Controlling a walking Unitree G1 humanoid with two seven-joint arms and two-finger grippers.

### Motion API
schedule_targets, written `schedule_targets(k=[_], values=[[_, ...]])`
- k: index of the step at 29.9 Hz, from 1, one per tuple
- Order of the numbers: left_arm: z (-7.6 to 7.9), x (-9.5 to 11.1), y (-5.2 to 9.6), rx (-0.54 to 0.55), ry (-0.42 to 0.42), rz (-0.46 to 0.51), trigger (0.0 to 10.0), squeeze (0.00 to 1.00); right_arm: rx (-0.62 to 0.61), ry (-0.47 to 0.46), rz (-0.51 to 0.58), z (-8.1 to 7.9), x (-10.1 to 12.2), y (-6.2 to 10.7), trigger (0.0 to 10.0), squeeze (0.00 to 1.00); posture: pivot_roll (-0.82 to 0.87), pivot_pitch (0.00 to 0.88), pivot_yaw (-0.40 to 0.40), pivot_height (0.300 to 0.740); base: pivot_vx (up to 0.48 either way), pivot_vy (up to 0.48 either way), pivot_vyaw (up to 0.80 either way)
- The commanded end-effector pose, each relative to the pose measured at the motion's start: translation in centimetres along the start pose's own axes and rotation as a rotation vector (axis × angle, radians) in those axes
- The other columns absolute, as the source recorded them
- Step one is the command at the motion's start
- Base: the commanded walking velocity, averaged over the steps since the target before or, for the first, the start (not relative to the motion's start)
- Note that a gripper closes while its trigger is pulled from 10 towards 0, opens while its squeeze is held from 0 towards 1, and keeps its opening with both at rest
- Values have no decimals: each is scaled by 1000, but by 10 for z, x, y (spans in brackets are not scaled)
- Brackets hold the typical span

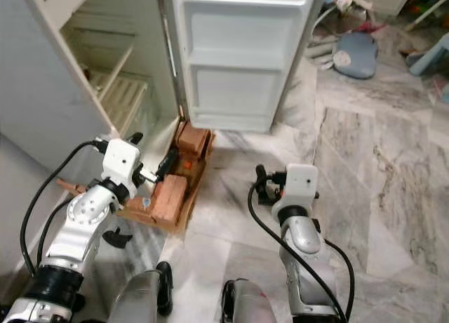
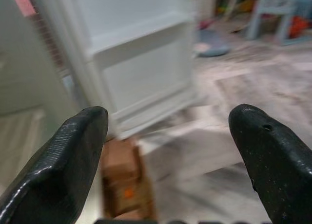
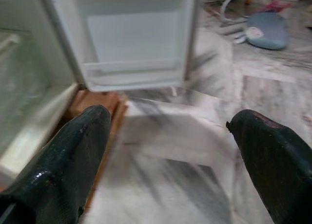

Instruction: Restocking fridge

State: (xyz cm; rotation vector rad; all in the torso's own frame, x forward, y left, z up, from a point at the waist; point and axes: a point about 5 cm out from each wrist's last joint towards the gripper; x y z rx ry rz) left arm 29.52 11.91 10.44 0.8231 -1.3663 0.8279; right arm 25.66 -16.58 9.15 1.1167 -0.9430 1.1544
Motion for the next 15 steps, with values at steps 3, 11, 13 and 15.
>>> schedule_targets(k=[3,11,13,15], values=[[2,5,0,-33,-46,8,10000,0,-10,1,18,0,4,-4,10000,0,82,129,-6,740,0,-438,0],[4,8,-4,-46,-21,11,10000,0,-16,14,53,-1,9,-13,10000,0,83,118,0,740,105,-408,0],[3,8,-5,-46,-28,6,10000,0,-21,10,59,-1,11,-15,10000,0,84,117,0,740,304,-368,0],[3,8,-5,-44,-29,6,10000,0,-23,8,60,-1,12,-15,10000,0,84,116,-1,740,304,-368,0]])
Point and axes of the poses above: a point about 5 cm out from each wrist's last joint towards the gripper, its own y axis pointing back from the gripper into the wrist, its own x axis along the axis of the wrist's last joint, z = x × y, and after that the axes turned 14 degrees about y, right-handed
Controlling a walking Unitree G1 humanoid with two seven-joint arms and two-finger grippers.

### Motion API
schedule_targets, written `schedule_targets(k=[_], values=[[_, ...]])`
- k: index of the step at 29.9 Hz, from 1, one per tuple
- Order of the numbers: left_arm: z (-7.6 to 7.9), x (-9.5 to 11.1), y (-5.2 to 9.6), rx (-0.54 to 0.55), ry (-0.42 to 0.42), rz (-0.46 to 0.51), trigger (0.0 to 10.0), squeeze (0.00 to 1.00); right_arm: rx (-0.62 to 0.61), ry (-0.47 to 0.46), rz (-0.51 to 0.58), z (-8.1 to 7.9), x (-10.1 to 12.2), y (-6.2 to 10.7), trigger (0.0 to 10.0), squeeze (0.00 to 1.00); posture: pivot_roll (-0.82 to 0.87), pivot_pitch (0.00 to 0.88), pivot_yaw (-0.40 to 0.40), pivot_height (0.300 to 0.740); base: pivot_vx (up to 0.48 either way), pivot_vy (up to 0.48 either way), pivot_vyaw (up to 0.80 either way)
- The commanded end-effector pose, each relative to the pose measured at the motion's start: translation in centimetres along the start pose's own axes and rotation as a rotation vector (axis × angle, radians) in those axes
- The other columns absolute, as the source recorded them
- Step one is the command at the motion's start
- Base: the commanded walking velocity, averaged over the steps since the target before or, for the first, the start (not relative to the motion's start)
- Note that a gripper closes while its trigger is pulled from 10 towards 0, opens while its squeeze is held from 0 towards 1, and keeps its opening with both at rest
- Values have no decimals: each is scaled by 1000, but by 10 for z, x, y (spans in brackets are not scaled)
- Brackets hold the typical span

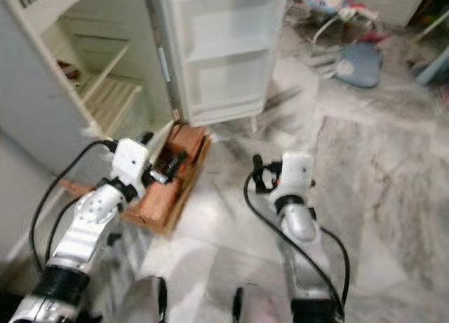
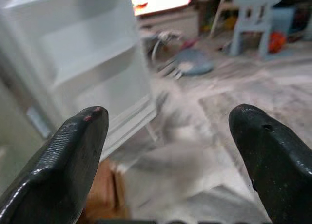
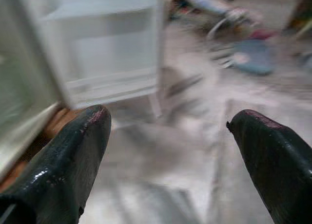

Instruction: Restocking fridge

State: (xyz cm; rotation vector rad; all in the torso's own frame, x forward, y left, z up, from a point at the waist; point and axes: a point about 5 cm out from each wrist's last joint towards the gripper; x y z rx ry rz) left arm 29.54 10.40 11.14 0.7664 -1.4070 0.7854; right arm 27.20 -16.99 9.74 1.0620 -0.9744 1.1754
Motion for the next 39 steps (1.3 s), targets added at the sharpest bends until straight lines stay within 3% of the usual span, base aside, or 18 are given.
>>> schedule_targets(k=[1,13,27,32,36,39], values=[[-10,2,3,26,-15,-11,10000,0,12,-10,19,-6,4,-1,10000,0,84,116,-1,740,304,-368,0],[-7,2,0,28,-12,1,10000,0,15,-12,31,-9,7,-8,10000,0,84,102,-17,740,306,-366,-40],[-4,-2,1,68,-47,-9,10000,0,6,-15,42,-10,10,-16,10000,0,109,108,-19,740,368,-302,-769],[3,6,9,66,-72,6,10000,0,30,27,83,-17,19,-19,10000,0,143,129,-17,740,400,-262,-800],[-5,-14,22,117,-41,-50,10000,0,41,30,82,-24,20,-19,10000,0,96,136,-18,740,417,-186,-800],[-7,-16,20,131,-31,-53,10000,0,41,55,98,-22,21,-17,10000,0,84,135,-18,740,475,0,-800]])
Point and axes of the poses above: a point about 5 cm out from each wrist's last joint towards the gripper, its own y axis pointing back from the gripper into the wrist, its own x axis along the axis of the wrist's last joint, z = x × y, and after that the axes turned 14 degrees about y, right-handed
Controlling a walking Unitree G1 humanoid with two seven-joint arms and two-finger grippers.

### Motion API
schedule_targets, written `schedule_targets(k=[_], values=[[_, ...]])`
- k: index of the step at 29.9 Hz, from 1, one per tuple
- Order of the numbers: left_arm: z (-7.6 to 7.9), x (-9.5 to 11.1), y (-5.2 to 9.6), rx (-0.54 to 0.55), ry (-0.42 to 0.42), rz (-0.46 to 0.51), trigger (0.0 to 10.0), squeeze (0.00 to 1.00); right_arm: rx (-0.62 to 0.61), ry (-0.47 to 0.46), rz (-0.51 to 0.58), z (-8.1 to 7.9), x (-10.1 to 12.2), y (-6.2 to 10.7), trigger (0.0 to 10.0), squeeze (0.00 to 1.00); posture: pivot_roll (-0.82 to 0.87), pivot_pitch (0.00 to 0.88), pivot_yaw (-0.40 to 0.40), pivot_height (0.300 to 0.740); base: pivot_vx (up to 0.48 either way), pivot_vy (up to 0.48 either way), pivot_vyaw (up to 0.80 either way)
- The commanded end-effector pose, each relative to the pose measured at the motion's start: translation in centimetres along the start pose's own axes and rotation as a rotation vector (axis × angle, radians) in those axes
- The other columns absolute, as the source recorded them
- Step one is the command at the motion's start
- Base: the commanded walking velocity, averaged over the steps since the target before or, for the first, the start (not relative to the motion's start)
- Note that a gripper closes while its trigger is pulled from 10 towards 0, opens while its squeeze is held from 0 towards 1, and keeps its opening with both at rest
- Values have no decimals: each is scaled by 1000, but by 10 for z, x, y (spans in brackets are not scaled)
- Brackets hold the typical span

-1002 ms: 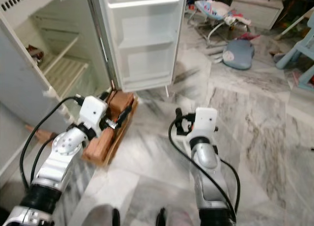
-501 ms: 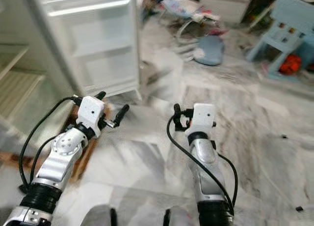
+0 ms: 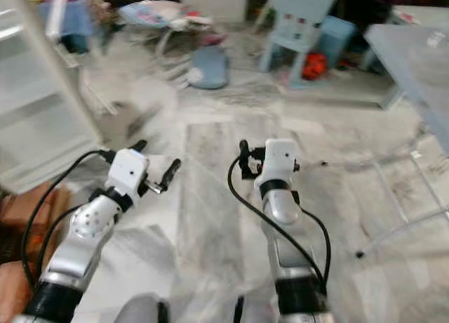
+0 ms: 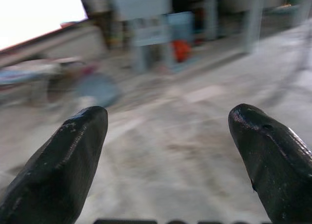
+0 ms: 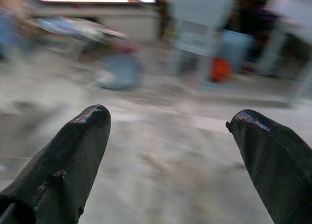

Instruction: Restocking fridge

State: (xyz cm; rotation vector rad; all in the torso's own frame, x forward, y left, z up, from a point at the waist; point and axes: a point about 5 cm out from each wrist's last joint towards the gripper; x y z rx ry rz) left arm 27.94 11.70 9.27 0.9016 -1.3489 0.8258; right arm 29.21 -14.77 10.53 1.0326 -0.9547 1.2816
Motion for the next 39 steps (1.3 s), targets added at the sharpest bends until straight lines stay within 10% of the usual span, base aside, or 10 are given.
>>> schedule_targets(k=[1,14,19,39], values=[[-5,4,-3,18,-17,12,10000,0,-11,6,20,1,4,0,10000,0,79,129,-20,740,480,0,-800],[-18,9,-11,81,-15,35,10000,0,-28,-3,17,0,0,1,10000,0,59,124,-13,740,457,0,-762],[-26,13,-13,193,-109,87,10000,0,-30,-4,19,0,-1,-1,10000,0,62,123,-13,740,386,236,0],[-26,18,-17,197,-38,133,10000,0,-32,-23,5,-1,-4,1,10000,0,77,123,-11,740,337,340,0]])
Point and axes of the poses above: a point about 5 cm out from each wrist's last joint towards the gripper, its own y axis pointing back from the gripper into the wrist, its own x axis along the axis of the wrist's last joint, z = x × y, and after that the axes turned 14 degrees about y, right-handed
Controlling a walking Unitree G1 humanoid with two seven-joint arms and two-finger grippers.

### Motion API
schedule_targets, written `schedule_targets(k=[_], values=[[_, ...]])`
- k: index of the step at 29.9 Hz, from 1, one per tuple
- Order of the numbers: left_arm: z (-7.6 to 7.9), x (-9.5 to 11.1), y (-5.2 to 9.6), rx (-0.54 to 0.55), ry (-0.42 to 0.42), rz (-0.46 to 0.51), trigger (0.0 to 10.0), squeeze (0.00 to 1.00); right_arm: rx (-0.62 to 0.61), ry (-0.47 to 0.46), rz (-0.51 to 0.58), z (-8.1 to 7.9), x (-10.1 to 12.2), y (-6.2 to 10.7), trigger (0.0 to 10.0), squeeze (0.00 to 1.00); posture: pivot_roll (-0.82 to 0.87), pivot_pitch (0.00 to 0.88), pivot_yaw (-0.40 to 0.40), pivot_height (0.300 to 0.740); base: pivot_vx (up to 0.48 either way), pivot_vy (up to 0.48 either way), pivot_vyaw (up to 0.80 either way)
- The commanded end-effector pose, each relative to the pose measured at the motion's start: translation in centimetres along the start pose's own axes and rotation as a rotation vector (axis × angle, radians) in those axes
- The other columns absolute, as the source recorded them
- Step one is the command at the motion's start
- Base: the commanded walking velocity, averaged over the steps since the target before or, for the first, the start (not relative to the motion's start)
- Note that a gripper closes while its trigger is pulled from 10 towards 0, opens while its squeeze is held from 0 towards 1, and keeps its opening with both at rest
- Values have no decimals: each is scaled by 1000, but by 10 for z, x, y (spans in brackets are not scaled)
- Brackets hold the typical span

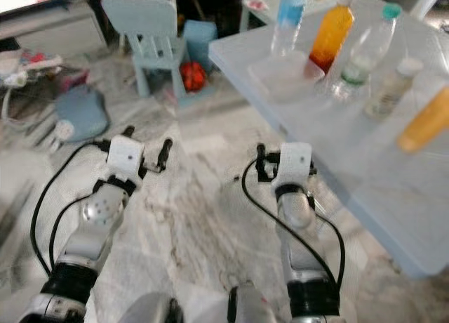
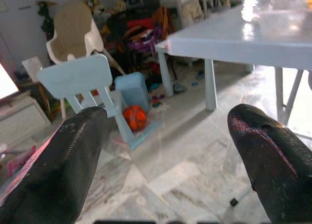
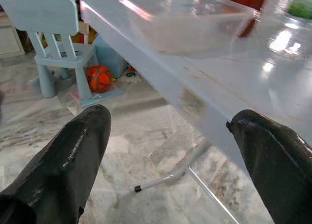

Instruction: Restocking fridge

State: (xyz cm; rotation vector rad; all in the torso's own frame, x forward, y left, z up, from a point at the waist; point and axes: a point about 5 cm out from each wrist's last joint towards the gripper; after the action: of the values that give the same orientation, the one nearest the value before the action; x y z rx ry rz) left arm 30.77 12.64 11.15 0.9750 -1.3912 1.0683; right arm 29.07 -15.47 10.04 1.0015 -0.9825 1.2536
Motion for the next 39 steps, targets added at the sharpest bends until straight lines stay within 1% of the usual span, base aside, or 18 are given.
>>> schedule_targets(k=[1,2,4,6,7,12,15,17,20,22,24,27,30,39], values=[[-5,-2,3,7,-6,-8,10000,0,14,-18,1,-7,2,0,10000,0,77,123,-11,740,368,307,0],[-4,-2,3,11,-2,-5,10000,0,15,-18,-1,-7,2,0,10000,0,74,123,-14,740,360,315,-619],[-2,-2,2,19,-28,5,10000,0,17,-18,0,-7,3,-1,10000,0,72,125,-16,740,319,358,-800],[-1,-2,3,16,-30,7,10000,0,18,-17,2,-7,3,-1,10000,0,70,126,-17,740,322,356,-800],[4,-5,4,-22,14,-12,10000,0,19,-16,4,-7,4,-2,10000,0,62,125,-17,740,360,319,-800],[9,-5,6,-45,-3,-1,10000,0,21,-15,9,-7,5,-2,10000,0,56,121,-15,740,442,0,-769],[12,-2,3,-59,-9,9,10000,0,19,-26,20,-8,7,-3,10000,0,55,119,-12,740,480,0,-523],[12,0,1,-55,28,12,10000,0,16,-36,30,-9,11,-4,10000,0,55,119,-11,740,480,0,-438],[12,1,0,-63,34,18,10000,0,16,-39,34,-9,12,-5,10000,0,56,118,-11,740,467,0,-275],[12,5,0,-72,63,45,10000,0,16,-39,35,-9,12,-5,10000,0,57,118,-10,740,444,0,0],[12,6,1,-73,62,50,10000,0,15,-40,33,-9,12,-4,10000,0,58,118,-10,740,429,0,0],[12,8,3,-90,71,67,10000,0,13,-56,24,-9,11,-3,10000,0,59,118,-10,740,0,0,0],[12,8,6,-110,80,68,10000,0,25,-68,24,-12,13,0,10000,0,60,118,-10,740,0,0,0],[11,7,7,-122,78,64,10000,0,33,-90,-17,-12,6,7,10000,0,59,116,-14,740,0,0,0]])
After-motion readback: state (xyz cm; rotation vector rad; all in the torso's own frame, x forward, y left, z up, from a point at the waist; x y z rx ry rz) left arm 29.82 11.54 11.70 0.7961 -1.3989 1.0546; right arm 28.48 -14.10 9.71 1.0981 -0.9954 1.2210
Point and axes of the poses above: a point about 5 cm out from each wrist's last joint towards the gripper, its own y axis pointing back from the gripper into the wrist, its own x axis along the axis of the wrist's last joint, z = x × y, and after that the axes turned 14 degrees about y, right-handed
